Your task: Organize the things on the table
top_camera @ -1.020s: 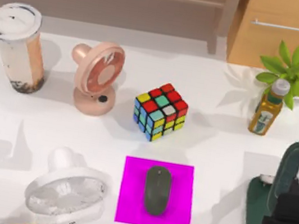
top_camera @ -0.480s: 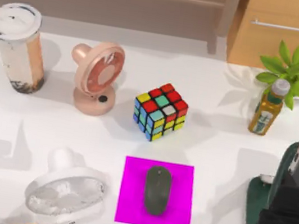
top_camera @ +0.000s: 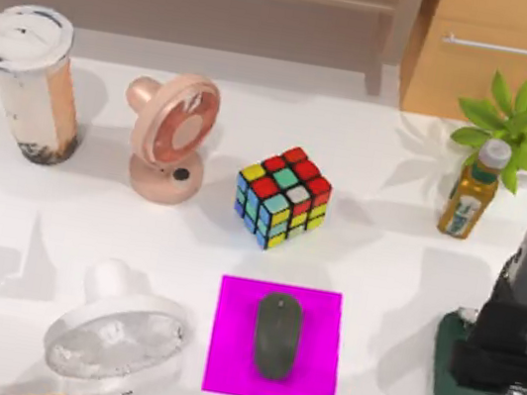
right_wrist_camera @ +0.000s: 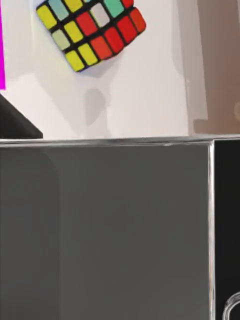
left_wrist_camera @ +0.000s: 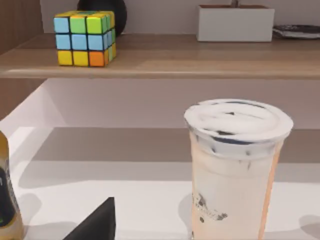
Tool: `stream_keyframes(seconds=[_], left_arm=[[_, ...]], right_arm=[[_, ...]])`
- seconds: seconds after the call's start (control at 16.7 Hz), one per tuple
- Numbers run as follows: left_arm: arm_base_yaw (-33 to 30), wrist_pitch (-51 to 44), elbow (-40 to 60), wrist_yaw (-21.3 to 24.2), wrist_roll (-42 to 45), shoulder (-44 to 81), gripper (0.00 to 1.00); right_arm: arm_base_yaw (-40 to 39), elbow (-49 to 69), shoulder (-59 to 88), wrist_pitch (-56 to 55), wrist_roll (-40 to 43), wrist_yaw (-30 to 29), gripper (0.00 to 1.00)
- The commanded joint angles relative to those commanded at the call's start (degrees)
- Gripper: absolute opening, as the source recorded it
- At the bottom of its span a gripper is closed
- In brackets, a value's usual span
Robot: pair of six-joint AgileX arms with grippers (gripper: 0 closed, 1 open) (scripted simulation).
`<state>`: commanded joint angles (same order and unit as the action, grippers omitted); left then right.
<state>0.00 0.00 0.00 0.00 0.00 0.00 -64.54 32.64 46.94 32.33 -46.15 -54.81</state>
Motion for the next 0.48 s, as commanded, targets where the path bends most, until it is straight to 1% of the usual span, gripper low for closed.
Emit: stream_keyframes(seconds=[0.12,0.3,0.48], left_arm=[[0.00,0.00,0.00,0.00,0.00,0.00,1.00],[0.00,0.00,0.00,0.00,0.00,0.00,1.00],[0.00,0.00,0.00,0.00,0.00,0.00,1.00]], right_arm=[[3.71,-1.80,0.71,-2.83,3.96,1.27,0.00],[7.15,-3.18,2.09,-6.76,8.68,3.66,0.00],[8.19,-3.43,2.60,-7.99,10.06,4.57,0.00]])
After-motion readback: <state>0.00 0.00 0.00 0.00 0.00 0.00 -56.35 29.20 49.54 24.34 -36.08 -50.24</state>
